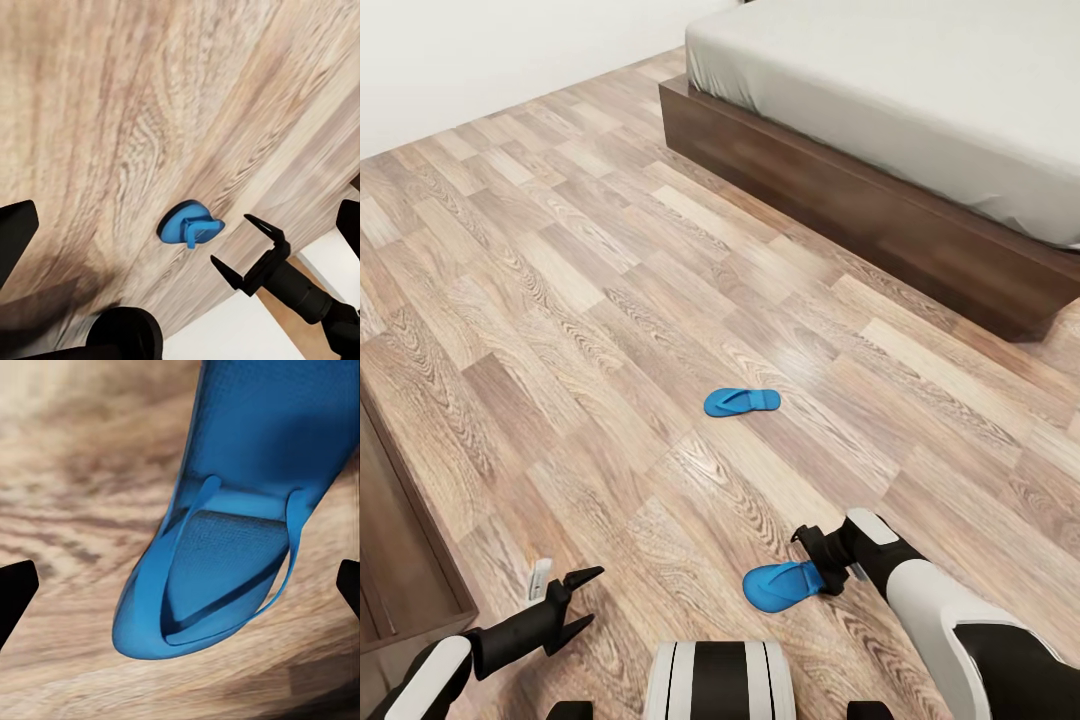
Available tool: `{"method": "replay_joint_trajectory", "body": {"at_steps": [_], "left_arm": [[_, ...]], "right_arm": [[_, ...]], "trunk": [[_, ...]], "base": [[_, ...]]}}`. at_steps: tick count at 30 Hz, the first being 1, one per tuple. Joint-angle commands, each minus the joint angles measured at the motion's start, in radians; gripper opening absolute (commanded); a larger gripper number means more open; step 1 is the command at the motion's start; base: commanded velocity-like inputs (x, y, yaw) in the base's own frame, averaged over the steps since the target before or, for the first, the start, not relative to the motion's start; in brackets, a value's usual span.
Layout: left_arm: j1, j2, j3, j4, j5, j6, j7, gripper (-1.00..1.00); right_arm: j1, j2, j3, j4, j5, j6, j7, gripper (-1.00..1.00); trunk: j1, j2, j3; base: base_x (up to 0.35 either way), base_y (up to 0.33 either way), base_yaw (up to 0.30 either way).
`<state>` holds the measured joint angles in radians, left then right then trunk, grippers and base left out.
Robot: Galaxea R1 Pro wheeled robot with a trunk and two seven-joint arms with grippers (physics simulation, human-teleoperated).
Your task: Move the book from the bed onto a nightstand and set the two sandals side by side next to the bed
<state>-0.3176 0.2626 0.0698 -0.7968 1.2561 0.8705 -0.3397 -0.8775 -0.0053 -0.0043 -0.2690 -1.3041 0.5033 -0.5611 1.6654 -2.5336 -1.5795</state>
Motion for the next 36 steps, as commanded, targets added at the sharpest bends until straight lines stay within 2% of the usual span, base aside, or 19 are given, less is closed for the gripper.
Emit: {"method": "replay_joint_trajectory", "body": {"at_steps": [1, 6, 28, 36], "left_arm": [[0.000, 0.000, 0.002, 0.000, -0.003, 0.006, -0.004, 1.00], [0.000, 0.001, 0.002, 0.001, -0.003, 0.005, -0.004, 1.00], [0.000, 0.001, 0.002, 0.002, -0.003, 0.005, -0.004, 1.00], [-0.001, 0.001, 0.002, 0.001, -0.003, 0.005, -0.004, 1.00]], "right_arm": [[0.000, -0.003, -0.001, -0.002, -0.004, 0.004, -0.006, 1.00], [0.000, -0.009, -0.002, 0.001, -0.002, 0.004, -0.006, 1.00], [0.000, -0.009, -0.002, 0.007, -0.003, 0.004, -0.006, 1.00], [0.000, -0.008, -0.002, 0.007, -0.003, 0.004, -0.006, 1.00]], "trunk": [[0.000, 0.000, -0.001], [0.000, 0.000, -0.001], [0.000, 0.000, -0.001], [0.003, -0.002, -0.031]], "base": [[0.000, 0.000, 0.000], [0.000, 0.000, 0.000], [0.000, 0.000, 0.000], [0.000, 0.000, 0.000]]}}
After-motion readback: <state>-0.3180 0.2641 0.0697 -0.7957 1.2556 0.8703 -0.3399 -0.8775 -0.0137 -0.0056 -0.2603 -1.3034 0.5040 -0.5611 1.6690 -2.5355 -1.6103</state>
